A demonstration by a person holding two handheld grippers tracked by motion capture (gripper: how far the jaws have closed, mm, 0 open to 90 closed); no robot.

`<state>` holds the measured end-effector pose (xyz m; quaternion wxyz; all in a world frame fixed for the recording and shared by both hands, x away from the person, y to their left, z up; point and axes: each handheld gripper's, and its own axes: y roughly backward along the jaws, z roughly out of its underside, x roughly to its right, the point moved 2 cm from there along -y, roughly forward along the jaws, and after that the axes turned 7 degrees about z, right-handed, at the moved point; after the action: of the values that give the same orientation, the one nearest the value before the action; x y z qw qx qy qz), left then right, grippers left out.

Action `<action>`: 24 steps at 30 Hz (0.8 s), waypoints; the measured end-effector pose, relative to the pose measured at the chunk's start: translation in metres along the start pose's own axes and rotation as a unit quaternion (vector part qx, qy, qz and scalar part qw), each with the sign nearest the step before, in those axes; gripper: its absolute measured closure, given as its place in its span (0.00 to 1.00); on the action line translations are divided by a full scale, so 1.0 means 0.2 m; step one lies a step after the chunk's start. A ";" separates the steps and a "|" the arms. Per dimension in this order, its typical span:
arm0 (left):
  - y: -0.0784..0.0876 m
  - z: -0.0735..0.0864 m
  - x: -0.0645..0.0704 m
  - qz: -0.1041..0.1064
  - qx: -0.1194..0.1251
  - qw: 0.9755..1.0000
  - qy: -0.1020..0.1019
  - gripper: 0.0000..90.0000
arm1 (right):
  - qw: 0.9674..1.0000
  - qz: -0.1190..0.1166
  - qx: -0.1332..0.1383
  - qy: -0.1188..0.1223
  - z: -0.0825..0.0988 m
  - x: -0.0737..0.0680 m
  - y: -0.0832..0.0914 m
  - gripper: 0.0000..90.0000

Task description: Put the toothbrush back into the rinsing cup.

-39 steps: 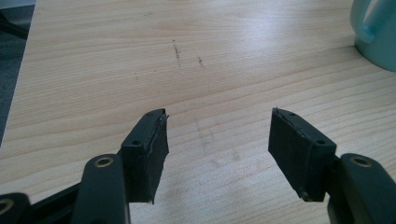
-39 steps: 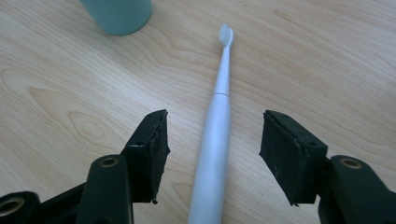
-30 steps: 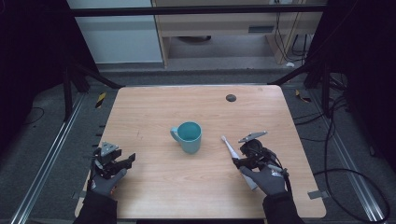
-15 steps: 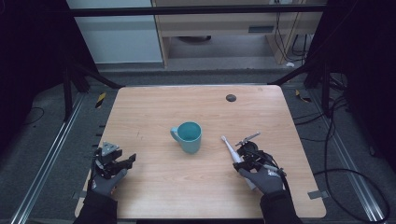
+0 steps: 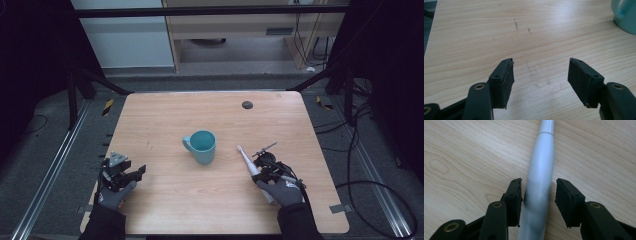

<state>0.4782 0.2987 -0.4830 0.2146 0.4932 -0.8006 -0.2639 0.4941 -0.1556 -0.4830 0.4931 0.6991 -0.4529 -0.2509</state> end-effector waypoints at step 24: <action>0.00 0.00 0.00 0.000 -0.001 1.000 0.002 0.41 | 1.000 -0.001 -0.027 -0.008 -0.02 0.00 -0.04 0.73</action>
<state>0.4787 0.2985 -0.4839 0.2162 0.4932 -0.8004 -0.2635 0.5010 -0.1533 -0.4887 0.5077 0.6839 -0.4495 -0.2693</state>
